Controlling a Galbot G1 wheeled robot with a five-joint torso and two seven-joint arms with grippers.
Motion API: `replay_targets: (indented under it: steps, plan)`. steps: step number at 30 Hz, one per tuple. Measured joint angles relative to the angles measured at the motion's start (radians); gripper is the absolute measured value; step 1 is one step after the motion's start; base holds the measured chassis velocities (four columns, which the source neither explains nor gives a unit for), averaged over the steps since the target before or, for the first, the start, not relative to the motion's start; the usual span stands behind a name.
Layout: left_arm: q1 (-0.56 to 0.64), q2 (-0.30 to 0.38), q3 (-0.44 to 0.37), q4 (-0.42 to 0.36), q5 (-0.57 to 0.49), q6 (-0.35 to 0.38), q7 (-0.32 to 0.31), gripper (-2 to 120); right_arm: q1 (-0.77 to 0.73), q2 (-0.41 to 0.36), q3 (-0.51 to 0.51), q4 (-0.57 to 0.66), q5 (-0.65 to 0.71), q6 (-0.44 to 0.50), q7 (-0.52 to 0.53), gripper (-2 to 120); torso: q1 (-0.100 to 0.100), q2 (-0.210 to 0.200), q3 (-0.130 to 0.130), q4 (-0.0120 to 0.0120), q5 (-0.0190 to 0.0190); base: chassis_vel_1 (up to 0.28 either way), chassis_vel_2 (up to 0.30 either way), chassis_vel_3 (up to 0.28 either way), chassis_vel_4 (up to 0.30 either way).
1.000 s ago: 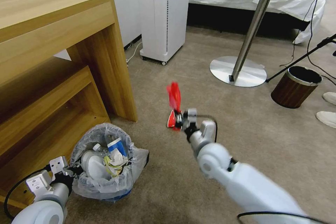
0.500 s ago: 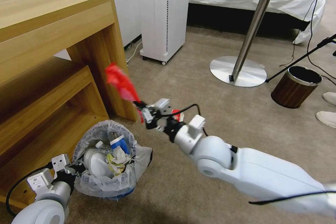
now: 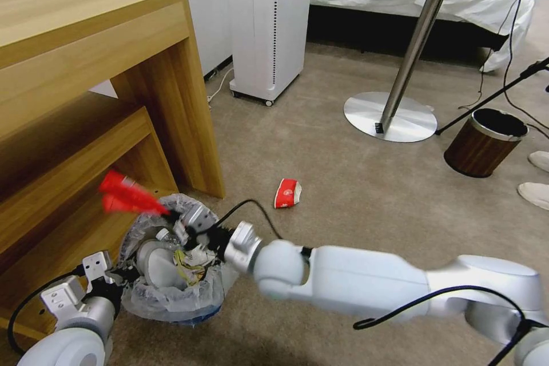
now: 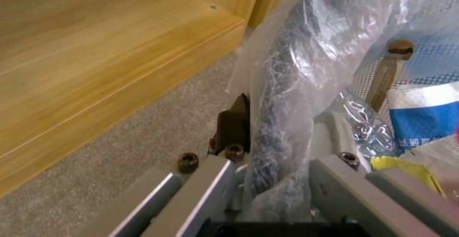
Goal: Pick up the trash bin and place the garbage on the floor into it.
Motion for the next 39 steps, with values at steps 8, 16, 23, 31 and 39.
replay_targets:
  steps: [8,16,23,31,39]
  plan:
    - [-0.016,0.003,0.007,0.015,-0.007,0.000,0.001,1,-0.043,-0.024,0.002,-0.025,0.013,-0.035,0.018,0,0.000,0.000,0.000,-0.0001,0.0002,0.000,0.000,0.000,0.000]
    - [-0.018,0.007,0.011,0.020,-0.013,0.001,0.006,1,-0.087,-0.037,0.008,-0.040,-0.019,-0.036,0.029,0,0.000,0.000,0.000,0.0000,0.0003,0.000,0.000,0.000,0.000]
    - [-0.017,0.001,0.013,0.018,-0.014,0.001,0.008,1,-0.086,-0.050,0.017,-0.036,-0.028,-0.048,0.038,7,0.000,0.000,0.000,0.0000,0.0003,0.000,0.000,0.000,0.000]
    - [-0.016,0.000,0.014,0.017,-0.013,0.001,0.008,1,-0.088,-0.054,0.028,-0.021,-0.026,-0.041,0.042,36,0.000,0.000,0.000,0.0000,0.0003,0.000,0.000,0.000,0.000]
    - [-0.021,0.007,-0.001,0.025,0.003,-0.005,-0.011,1,-0.076,-0.072,0.057,0.008,-0.019,-0.031,0.060,66,0.000,0.000,0.000,-0.0001,-0.0001,0.000,0.000,0.000,0.000]
